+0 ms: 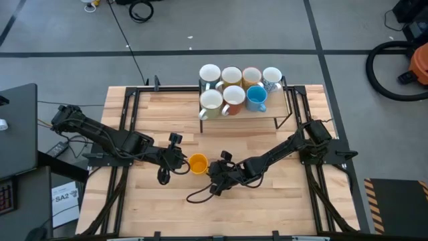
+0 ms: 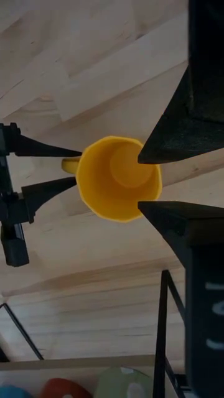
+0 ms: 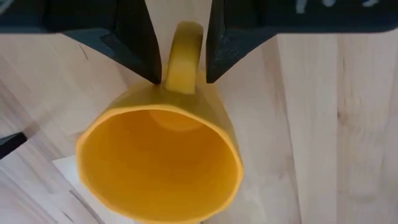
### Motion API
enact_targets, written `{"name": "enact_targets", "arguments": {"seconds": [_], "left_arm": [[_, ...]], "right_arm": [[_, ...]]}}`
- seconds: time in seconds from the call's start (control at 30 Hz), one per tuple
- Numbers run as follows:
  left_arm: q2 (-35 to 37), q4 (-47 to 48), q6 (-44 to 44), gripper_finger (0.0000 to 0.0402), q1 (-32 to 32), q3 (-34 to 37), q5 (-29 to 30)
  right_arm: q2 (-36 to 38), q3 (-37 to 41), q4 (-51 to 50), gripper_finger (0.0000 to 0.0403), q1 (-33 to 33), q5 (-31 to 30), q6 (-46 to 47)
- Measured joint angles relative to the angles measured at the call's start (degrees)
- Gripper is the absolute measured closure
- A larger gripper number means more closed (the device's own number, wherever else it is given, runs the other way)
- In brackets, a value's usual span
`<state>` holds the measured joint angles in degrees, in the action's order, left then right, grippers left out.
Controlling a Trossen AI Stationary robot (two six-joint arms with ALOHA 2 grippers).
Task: Place coffee mugs
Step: Put the yellow mug on the shelf
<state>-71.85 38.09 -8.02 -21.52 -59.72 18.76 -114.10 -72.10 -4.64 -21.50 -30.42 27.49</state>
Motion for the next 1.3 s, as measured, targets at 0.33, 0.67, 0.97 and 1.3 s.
{"name": "enact_targets", "arguments": {"seconds": [0.33,0.67,0.97,1.3], "left_arm": [[0.0,0.0,0.0,0.0288,0.0,0.0,0.0],[0.0,0.0,0.0,0.0288,0.0,0.0,0.0],[0.0,0.0,0.0,0.0288,0.0,0.0,0.0],[0.0,0.0,0.0,0.0288,0.0,0.0,0.0]], "right_arm": [[0.0,0.0,-0.1,0.0340,0.0,-0.2,0.1],[0.0,0.0,-0.1,0.0335,0.0,-0.2,1.2],[4.9,0.0,-7.1,0.0339,-1.6,-1.1,2.6],[18.7,0.0,-25.7,0.0339,-4.0,-3.0,10.5]]}}
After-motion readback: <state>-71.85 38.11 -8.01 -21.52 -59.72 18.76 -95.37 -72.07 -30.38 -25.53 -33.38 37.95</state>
